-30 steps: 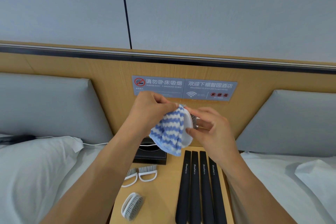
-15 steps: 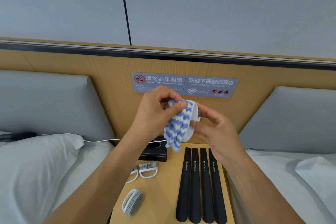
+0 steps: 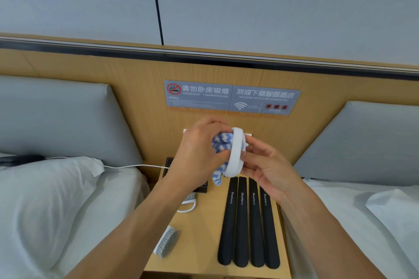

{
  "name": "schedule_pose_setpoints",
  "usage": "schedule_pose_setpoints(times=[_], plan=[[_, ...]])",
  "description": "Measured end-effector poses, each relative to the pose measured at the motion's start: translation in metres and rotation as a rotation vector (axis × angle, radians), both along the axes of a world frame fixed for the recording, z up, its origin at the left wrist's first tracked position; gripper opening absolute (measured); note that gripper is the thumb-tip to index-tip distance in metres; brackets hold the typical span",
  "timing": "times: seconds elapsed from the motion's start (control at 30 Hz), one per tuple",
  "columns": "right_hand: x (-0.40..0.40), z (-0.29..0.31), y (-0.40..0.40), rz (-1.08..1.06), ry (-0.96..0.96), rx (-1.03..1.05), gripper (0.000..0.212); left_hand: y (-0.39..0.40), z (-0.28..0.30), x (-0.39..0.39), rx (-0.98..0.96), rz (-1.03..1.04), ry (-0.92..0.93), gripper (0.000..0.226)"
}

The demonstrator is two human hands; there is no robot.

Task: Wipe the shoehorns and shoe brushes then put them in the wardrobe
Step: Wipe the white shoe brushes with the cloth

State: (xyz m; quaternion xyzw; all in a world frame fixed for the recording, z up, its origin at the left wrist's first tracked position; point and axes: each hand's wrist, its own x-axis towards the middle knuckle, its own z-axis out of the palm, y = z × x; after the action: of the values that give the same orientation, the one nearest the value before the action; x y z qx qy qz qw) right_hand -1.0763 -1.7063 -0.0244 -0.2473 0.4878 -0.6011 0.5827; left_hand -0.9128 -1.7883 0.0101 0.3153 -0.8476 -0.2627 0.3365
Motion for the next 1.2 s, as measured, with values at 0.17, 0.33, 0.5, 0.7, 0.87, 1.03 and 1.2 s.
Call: schedule_pose_setpoints(times=[0.17,0.33,0.5,0.7,0.87,1.03,1.2], plan=[[0.007,-0.017,-0.002,0.015,0.001,0.082,0.048,-0.004,-0.014,-0.005,-0.08,0.037,-0.043,0.02],[0.002,-0.05,0.0,-0.041,-0.039,0.21,0.054,-0.01,-0.035,0.005,-0.051,0.095,-0.042,0.016],[-0.013,-0.104,0.01,-0.15,-0.143,0.441,0.049,-0.021,-0.068,0.029,0.139,0.221,0.026,0.02],[-0.019,-0.166,0.003,-0.178,-0.124,0.775,0.035,-0.018,-0.126,0.047,0.449,0.341,0.071,0.022],[-0.016,-0.217,-0.018,-0.188,-0.054,0.818,0.036,-0.01,-0.171,0.055,0.672,0.412,0.135,0.016],[-0.014,-0.274,-0.046,-0.2,0.111,0.859,0.039,-0.003,-0.211,0.061,0.795,0.447,0.184,0.016],[-0.025,-0.326,-0.08,-0.186,0.31,0.863,0.041,0.0,-0.239,0.07,0.872,0.506,0.235,0.017]])
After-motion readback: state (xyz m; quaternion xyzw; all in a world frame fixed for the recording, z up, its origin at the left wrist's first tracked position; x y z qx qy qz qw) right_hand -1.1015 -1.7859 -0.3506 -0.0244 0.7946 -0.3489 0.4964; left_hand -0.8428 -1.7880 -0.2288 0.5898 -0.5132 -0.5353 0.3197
